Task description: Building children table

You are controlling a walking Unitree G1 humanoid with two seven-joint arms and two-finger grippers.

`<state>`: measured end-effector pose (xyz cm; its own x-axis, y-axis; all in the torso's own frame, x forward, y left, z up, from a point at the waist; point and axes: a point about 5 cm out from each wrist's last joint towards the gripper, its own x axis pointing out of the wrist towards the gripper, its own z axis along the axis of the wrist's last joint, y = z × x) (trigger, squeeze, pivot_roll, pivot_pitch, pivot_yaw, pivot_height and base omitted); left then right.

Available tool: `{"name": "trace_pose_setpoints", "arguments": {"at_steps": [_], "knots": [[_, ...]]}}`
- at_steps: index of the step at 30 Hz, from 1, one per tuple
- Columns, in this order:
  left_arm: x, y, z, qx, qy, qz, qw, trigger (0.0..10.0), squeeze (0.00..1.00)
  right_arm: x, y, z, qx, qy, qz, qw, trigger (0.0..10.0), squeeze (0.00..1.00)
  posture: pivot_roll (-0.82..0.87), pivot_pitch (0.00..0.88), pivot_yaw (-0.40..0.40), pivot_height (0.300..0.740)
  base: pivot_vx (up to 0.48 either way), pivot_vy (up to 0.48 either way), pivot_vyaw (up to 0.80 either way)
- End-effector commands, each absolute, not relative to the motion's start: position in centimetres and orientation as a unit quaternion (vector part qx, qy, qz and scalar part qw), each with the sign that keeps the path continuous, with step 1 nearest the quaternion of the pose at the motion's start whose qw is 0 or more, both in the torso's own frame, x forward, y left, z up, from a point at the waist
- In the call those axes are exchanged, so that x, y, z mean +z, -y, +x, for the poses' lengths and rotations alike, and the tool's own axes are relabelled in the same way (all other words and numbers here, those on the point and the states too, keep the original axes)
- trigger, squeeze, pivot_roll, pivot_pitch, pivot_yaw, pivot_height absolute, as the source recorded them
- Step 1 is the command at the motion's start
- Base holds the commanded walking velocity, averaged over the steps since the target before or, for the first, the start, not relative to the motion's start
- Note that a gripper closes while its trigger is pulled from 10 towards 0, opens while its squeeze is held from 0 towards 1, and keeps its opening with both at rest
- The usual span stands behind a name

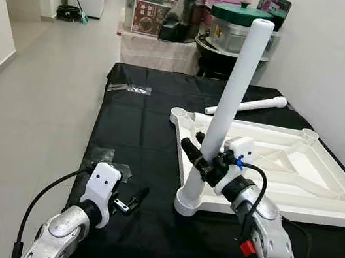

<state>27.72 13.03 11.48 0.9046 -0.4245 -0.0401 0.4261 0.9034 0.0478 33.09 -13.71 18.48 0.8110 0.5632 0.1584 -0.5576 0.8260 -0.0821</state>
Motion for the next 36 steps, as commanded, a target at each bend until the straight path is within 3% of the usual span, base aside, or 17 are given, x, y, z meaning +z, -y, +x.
{"name": "trace_pose_setpoints", "arguments": {"at_steps": [1, 2, 3, 5, 14, 20, 21, 24, 25, 28, 29, 31, 34, 36], "knots": [[11.2, -12.9, 27.6, -0.219, -0.02, 0.031, 0.975, 10.0, 0.0, 17.1, 15.0, 34.0, 0.203, 0.045, -0.052, 0.977, 0.0, 0.0, 0.08, 0.0, -0.087, 0.74, 0.0, 0.0, 0.0], [11.2, -12.9, 27.6, -0.219, -0.02, 0.031, 0.975, 10.0, 0.0, 17.1, 15.0, 34.0, 0.203, 0.045, -0.052, 0.977, 0.0, 0.0, 0.08, 0.0, -0.087, 0.74, 0.0, 0.0, 0.0], [11.2, -12.9, 27.6, -0.22, -0.02, 0.03, 0.975, 10.0, 0.0, 16.3, 16.9, 34.8, 0.063, 0.003, -0.052, 0.997, 0.0, 0.0, 0.09, 0.0, -0.087, 0.74, 0.0, 0.0, 0.0], [11.2, -12.8, 27.6, -0.22, -0.021, 0.029, 0.975, 10.0, 0.0, 14.7, 19.4, 33.9, -0.134, -0.035, -0.051, 0.989, 0.0, 0.0, 0.09, 0.0, -0.087, 0.74, 0.0, 0.0, 0.0], [11.1, -13.0, 27.5, -0.218, -0.024, 0.029, 0.975, 10.0, 0.0, 13.6, 20.3, 31.4, -0.263, -0.05, -0.083, 0.96, 0.0, 0.0, 0.09, 0.0, -0.087, 0.74, 0.0, 0.0, 0.0], [11.1, -12.8, 27.5, -0.22, -0.023, 0.027, 0.975, 10.0, 0.0, 13.8, 20.0, 31.7, -0.259, -0.054, -0.081, 0.961, 0.0, 0.0, 0.09, 0.0, -0.088, 0.74, 0.0, 0.0, 0.0], [11.1, -12.8, 27.5, -0.221, -0.023, 0.027, 0.975, 10.0, 0.0, 13.9, 19.4, 32.0, -0.248, -0.051, -0.071, 0.965, 10.0, 0.0, 0.08, 0.0, -0.083, 0.74, 0.0, 0.0, 0.0], [11.0, -12.8, 27.5, -0.221, -0.024, 0.027, 0.975, 10.0, 0.0, 14.3, 18.8, 32.2, -0.228, -0.033, -0.052, 0.972, 10.0, 0.0, 0.08, 0.0, -0.083, 0.74, 0.0, 0.0, 0.0], [11.0, -12.8, 27.5, -0.222, -0.024, 0.027, 0.974, 10.0, 0.0, 14.6, 18.4, 32.5, -0.206, -0.027, -0.053, 0.977, 10.0, 1.0, 0.08, 0.0, -0.084, 0.74, 0.0, 0.0, 0.0], [11.1, -12.9, 27.5, -0.221, -0.023, 0.028, 0.975, 10.0, 0.0, 14.9, 18.4, 32.8, -0.194, -0.02, -0.054, 0.979, 10.0, 1.0, 0.08, 0.0, -0.084, 0.74, 0.0, 0.0, 0.0], [11.1, -12.9, 27.5, -0.221, -0.023, 0.028, 0.975, 10.0, 0.0, 15.4, 18.5, 33.2, -0.173, -0.005, -0.049, 0.984, 10.0, 0.0, 0.09, 0.0, -0.085, 0.74, 0.0, 0.0, 0.0], [11.1, -12.9, 27.5, -0.221, -0.023, 0.029, 0.975, 10.0, 0.0, 16.4, 18.5, 33.7, -0.13, 0.026, -0.031, 0.991, 10.0, 0.0, 0.09, 0.0, -0.085, 0.74, 0.0, 0.0, 0.0], [11.0, -13.0, 27.5, -0.22, -0.024, 0.029, 0.975, 10.0, 0.0, 19.5, 18.2, 34.7, 0.088, 0.102, -0.032, 0.99, 10.0, 0.0, 0.08, 0.0, -0.082, 0.74, 0.0, 0.0, 0.0], [11.0, -13.1, 27.5, -0.22, -0.024, 0.03, 0.975, 10.0, 0.0, 19.8, 18.2, 34.7, 0.119, 0.106, -0.04, 0.986, 10.0, 0.0, 0.08, 0.0, -0.078, 0.74, 0.0, 0.0, 0.0]]}}
